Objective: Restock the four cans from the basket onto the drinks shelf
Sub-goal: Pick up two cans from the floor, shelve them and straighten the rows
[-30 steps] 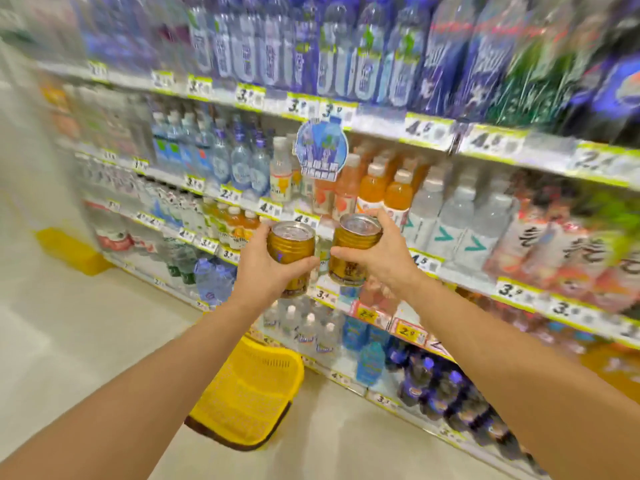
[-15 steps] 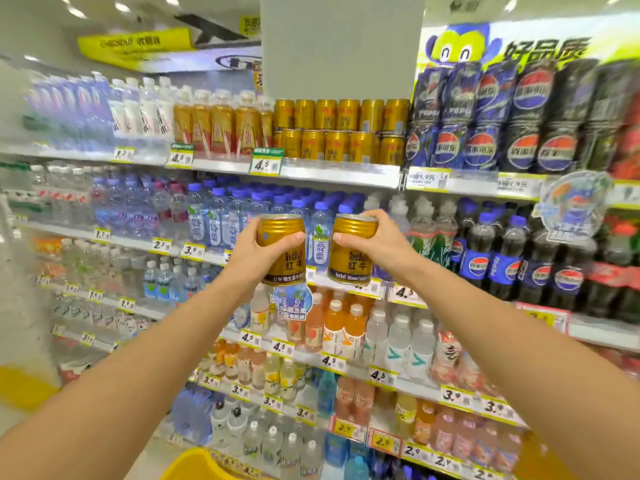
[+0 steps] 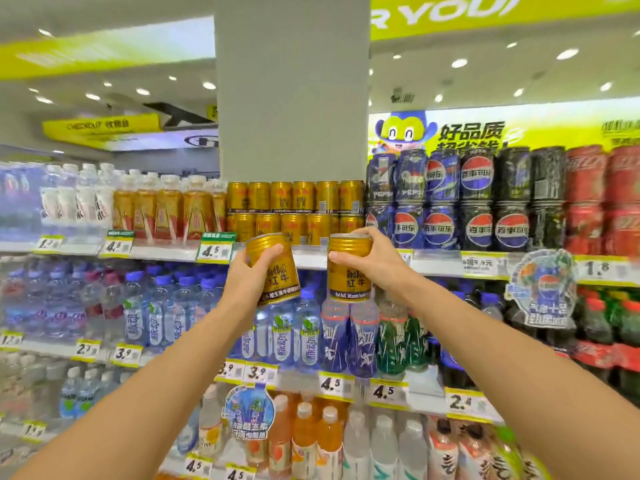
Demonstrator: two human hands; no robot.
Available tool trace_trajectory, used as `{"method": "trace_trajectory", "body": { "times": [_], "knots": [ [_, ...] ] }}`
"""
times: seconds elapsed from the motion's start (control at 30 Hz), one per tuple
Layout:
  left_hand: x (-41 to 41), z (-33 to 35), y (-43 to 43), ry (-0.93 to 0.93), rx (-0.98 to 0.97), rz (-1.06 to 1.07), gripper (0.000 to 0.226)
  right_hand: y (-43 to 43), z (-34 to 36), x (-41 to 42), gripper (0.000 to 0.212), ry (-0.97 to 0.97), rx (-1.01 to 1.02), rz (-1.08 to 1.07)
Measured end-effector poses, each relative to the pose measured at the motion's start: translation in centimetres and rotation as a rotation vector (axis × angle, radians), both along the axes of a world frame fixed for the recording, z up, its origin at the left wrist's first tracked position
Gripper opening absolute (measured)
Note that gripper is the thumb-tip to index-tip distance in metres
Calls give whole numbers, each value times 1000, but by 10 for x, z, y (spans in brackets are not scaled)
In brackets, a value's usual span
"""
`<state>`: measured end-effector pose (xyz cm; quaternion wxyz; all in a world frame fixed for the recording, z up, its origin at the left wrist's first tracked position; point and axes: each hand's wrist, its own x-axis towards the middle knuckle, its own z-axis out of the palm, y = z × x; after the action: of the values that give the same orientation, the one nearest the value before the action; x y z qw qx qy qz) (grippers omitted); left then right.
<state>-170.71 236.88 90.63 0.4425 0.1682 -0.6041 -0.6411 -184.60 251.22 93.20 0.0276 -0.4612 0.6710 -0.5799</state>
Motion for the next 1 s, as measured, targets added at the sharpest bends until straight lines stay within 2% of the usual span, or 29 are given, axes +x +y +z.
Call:
{"method": "trace_trajectory", "body": {
  "times": [0.1, 0.2, 0.23, 0.27, 0.37, 0.47, 0.57, 0.63, 0.67, 0.77, 0.8, 0.87, 1.0],
  "knots": [
    [-28, 18, -29, 32, 35, 49, 58, -29, 22, -34, 59, 10, 3, -14],
    [-43, 34, -59, -30, -24, 93, 122, -57, 41, -63, 70, 38, -15, -73],
    [-47, 36, -76, -55, -52, 120, 136, -65, 46, -72, 72, 50, -11, -101],
    [-52, 37, -95, -78, -80, 148, 140, -72, 50, -80, 73, 59, -7, -119],
    [-49, 52, -124, -101, -136, 197, 136, -89, 60, -98, 73, 84, -18, -162],
    [-45, 73, -151, -23, -124, 238, 108, -100, 68, -110, 71, 93, -52, -214],
    [-53, 83, -211, 23, -151, 248, 127, -111, 74, -123, 74, 86, -94, -269],
    [-66, 83, -263, 20, -192, 222, 128, -117, 76, -127, 74, 96, -108, -323],
    [-70, 85, -279, 0, -196, 213, 123, -121, 76, -129, 74, 98, -109, -350],
    [-68, 99, -285, -51, -262, 181, 88, -133, 72, -133, 74, 88, -109, -438],
    [-71, 101, -293, -71, -291, 168, 83, -137, 71, -133, 74, 93, -100, -479],
    [-77, 102, -313, -113, -345, 131, 89, -143, 68, -133, 72, 113, -64, -557],
    [-85, 97, -342, -137, -416, 46, 69, -148, 59, -130, 72, 92, -36, -617]
  ]
}}
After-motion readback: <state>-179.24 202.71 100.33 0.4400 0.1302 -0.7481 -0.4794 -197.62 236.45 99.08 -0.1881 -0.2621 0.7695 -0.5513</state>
